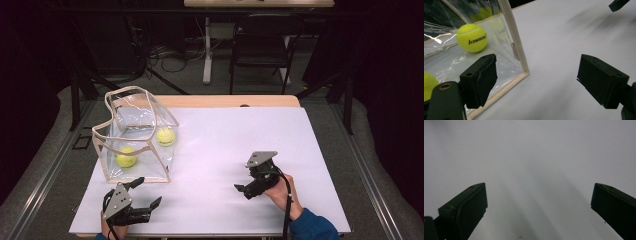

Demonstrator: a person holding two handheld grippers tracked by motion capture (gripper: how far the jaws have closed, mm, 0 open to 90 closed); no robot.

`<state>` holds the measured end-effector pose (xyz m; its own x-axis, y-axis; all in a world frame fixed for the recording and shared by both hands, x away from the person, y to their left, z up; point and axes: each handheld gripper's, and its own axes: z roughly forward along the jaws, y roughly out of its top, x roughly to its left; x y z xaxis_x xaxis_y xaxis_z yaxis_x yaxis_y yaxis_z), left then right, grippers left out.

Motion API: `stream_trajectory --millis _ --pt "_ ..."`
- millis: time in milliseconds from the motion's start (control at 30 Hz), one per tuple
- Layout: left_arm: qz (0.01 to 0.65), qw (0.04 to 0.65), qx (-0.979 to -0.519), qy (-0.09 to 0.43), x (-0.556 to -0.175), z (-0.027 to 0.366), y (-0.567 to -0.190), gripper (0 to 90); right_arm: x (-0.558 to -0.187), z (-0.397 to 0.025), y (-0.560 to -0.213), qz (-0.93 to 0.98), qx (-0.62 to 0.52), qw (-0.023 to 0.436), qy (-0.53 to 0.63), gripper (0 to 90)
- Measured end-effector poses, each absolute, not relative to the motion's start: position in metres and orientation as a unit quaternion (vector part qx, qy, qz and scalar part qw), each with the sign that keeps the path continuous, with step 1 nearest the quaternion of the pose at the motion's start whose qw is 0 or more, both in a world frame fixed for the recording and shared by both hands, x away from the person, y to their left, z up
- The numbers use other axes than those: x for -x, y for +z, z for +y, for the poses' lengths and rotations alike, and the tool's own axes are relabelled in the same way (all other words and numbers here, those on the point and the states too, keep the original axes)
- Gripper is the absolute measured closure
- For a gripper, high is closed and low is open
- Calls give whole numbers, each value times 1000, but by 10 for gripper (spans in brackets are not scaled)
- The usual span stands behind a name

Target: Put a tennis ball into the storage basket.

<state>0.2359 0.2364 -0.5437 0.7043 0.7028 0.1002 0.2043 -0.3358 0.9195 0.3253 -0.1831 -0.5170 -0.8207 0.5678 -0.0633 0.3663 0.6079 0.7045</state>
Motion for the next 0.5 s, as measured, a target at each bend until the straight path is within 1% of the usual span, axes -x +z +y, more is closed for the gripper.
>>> stream_trajectory --millis 500 --pt "290 498 -778 250 -236 237 -544 161 -310 -206 -529 872 -291 149 364 0"
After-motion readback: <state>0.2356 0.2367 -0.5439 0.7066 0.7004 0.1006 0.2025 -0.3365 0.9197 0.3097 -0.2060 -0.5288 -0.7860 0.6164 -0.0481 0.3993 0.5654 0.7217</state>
